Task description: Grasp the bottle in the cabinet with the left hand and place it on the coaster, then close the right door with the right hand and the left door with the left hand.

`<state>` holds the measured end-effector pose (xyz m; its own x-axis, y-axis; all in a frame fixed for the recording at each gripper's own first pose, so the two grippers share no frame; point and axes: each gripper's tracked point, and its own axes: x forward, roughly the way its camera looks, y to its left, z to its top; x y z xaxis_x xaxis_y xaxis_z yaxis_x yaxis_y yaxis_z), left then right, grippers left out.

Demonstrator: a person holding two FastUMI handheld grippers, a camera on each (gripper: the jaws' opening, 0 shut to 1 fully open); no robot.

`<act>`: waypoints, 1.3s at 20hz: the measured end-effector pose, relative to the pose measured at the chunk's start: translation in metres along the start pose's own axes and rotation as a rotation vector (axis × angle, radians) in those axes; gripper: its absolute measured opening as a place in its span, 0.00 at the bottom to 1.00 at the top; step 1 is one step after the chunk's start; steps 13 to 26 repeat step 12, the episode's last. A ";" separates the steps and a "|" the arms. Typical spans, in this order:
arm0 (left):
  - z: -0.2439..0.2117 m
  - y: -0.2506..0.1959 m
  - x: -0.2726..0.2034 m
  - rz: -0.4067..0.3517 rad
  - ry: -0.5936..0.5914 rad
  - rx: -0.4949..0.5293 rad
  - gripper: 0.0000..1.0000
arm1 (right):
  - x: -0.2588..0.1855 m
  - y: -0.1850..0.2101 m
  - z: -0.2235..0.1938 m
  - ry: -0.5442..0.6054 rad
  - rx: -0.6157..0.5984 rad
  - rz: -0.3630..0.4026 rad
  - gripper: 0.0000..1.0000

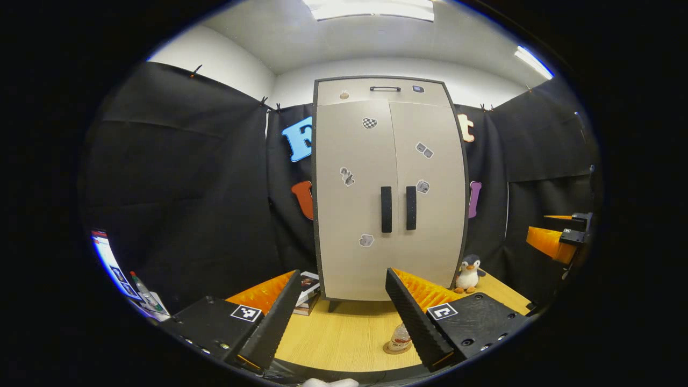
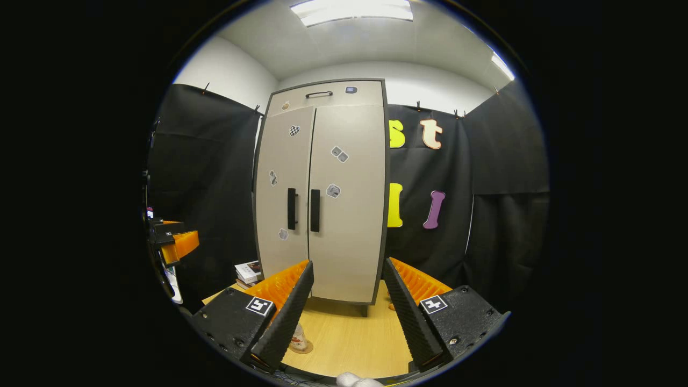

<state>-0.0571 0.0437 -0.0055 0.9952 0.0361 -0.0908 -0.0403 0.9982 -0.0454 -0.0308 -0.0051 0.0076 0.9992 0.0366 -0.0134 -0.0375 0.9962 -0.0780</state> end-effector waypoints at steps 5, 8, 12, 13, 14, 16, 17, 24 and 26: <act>0.000 -0.002 0.004 -0.006 0.000 0.009 0.96 | 0.001 -0.005 0.002 -0.008 0.003 -0.011 0.81; 0.000 -0.006 0.009 -0.008 -0.001 0.006 0.96 | 0.004 -0.009 0.000 -0.005 0.005 -0.010 0.81; 0.001 -0.018 0.018 -0.001 0.002 0.019 0.96 | 0.015 -0.022 0.003 -0.008 0.012 -0.009 0.81; 0.001 -0.018 0.018 -0.001 0.002 0.019 0.96 | 0.015 -0.022 0.003 -0.008 0.012 -0.009 0.81; 0.001 -0.018 0.018 -0.001 0.002 0.019 0.96 | 0.015 -0.022 0.003 -0.008 0.012 -0.009 0.81; 0.001 -0.018 0.018 -0.001 0.002 0.019 0.96 | 0.015 -0.022 0.003 -0.008 0.012 -0.009 0.81; 0.001 -0.018 0.018 -0.001 0.002 0.019 0.96 | 0.015 -0.022 0.003 -0.008 0.012 -0.009 0.81; 0.001 -0.018 0.018 -0.001 0.002 0.019 0.96 | 0.015 -0.022 0.003 -0.008 0.012 -0.009 0.81; 0.001 -0.018 0.018 -0.001 0.002 0.019 0.96 | 0.015 -0.022 0.003 -0.008 0.012 -0.009 0.81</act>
